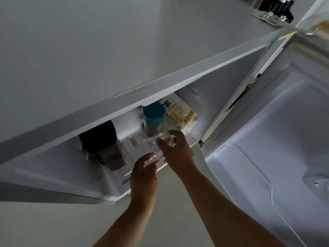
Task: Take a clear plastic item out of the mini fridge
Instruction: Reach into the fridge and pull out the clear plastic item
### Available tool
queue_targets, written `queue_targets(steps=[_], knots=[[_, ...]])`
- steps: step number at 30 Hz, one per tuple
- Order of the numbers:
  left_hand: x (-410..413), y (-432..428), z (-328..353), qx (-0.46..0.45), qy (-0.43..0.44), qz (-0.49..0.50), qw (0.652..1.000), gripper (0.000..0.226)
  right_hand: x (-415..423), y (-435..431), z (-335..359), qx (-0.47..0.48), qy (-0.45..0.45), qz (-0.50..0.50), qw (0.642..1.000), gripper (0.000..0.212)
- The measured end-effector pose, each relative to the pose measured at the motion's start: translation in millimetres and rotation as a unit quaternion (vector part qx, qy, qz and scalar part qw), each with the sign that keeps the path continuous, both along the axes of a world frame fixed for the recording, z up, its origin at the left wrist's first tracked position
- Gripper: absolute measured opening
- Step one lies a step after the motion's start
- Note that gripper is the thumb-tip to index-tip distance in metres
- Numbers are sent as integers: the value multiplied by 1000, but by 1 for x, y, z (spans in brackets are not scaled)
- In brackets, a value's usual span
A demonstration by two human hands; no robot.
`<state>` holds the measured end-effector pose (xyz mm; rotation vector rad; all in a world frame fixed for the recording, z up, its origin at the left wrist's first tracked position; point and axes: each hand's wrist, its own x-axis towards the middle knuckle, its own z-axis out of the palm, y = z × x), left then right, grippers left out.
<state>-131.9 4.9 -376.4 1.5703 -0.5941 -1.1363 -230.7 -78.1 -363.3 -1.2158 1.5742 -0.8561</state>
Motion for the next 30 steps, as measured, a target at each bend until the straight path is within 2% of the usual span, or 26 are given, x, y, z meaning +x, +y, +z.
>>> queue_targets(steps=[2, 4, 6, 8, 11, 13, 19, 24, 27, 30], knots=[[0, -10, -4, 39, 86, -19, 995, 30, -2, 1, 1, -88, 124, 29, 988, 56], [0, -20, -8, 66, 145, -44, 986, 40, -5, 0, 1, -144, 220, 67, 962, 65], [1, -29, -9, 79, 163, -58, 982, 43, -8, -3, 0, -170, 300, 114, 932, 70], [1, -38, -8, 82, 177, -69, 978, 38, -9, -7, 0, -169, 344, 138, 913, 73], [2, -50, -7, 101, 213, -97, 967, 31, -9, -14, -1, -160, 357, 139, 910, 74], [2, -55, -7, 108, 242, -119, 957, 35, -9, -17, -2, -163, 359, 133, 909, 74], [-2, -57, -10, 82, 216, -114, 966, 46, -6, -19, -2, -163, 354, 139, 910, 71], [1, -52, -2, 71, 220, -51, 971, 39, -11, -8, 4, -193, 344, 126, 910, 61], [8, -38, 8, 61, 130, -10, 990, 25, -10, -3, 10, -209, 343, 120, 908, 53], [18, -30, 20, 61, 118, 52, 990, 16, 0, -4, 24, -216, 333, 120, 910, 48]])
